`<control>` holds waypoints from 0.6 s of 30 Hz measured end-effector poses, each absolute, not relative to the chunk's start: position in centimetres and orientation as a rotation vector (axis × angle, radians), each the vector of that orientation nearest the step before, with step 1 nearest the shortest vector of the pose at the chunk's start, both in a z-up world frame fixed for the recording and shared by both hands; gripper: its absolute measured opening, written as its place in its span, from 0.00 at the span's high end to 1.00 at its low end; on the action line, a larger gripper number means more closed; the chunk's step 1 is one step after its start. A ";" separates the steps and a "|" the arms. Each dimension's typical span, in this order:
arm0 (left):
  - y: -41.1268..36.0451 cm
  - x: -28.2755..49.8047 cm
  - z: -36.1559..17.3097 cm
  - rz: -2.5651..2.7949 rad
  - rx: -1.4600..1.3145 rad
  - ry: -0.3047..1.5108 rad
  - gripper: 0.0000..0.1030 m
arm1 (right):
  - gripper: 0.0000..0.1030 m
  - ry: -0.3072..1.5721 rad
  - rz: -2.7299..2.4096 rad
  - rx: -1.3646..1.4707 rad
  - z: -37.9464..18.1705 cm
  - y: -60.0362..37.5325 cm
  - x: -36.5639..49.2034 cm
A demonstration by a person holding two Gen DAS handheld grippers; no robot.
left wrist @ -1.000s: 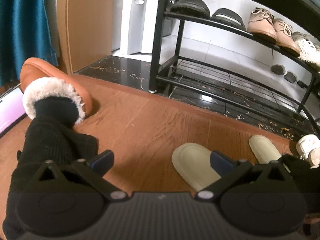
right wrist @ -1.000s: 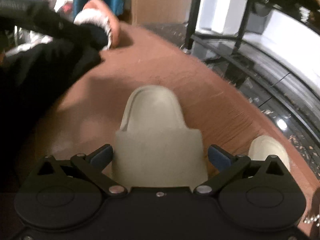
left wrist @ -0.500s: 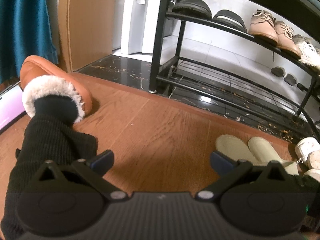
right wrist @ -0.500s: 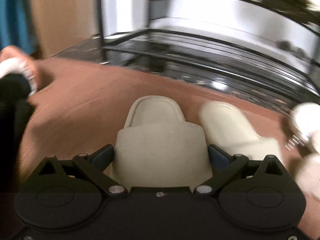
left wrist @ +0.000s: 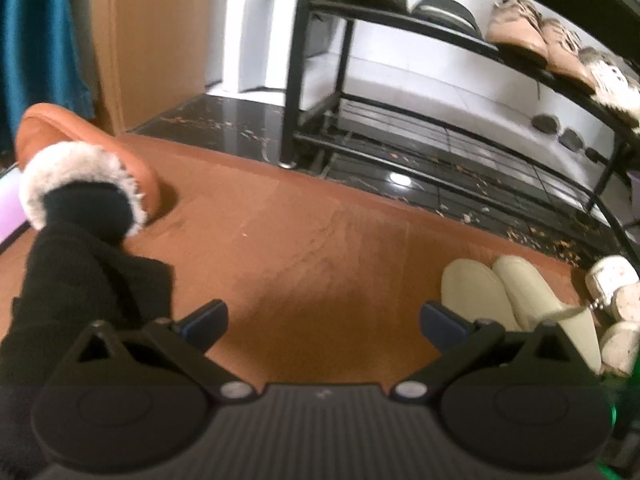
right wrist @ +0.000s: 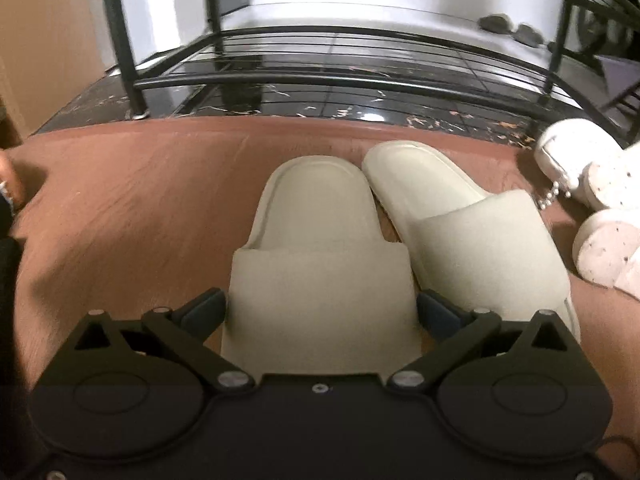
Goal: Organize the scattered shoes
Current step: 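Carry the second slipper with the right gripper beside the first slipper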
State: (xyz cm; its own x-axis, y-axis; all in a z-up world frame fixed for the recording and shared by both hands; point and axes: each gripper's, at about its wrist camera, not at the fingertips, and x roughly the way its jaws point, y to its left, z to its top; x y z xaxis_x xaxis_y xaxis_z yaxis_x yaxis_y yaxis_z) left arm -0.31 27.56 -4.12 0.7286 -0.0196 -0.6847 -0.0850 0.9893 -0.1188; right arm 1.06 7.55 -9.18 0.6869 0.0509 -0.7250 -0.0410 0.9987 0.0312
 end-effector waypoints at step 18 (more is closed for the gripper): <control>24.6 -0.3 -4.8 -0.014 -0.017 0.739 0.01 | 0.00 0.702 0.178 -0.271 -8.3 -2.6 2.8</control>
State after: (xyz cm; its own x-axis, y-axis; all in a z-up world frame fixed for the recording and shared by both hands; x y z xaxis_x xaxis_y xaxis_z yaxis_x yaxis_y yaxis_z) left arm -0.27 24.62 -4.85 0.7391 -0.0185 -0.6734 0.0066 0.9998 -0.0203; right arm 2.79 -2.62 -8.34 0.7508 0.0700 -0.6568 -0.2511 0.9500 -0.1858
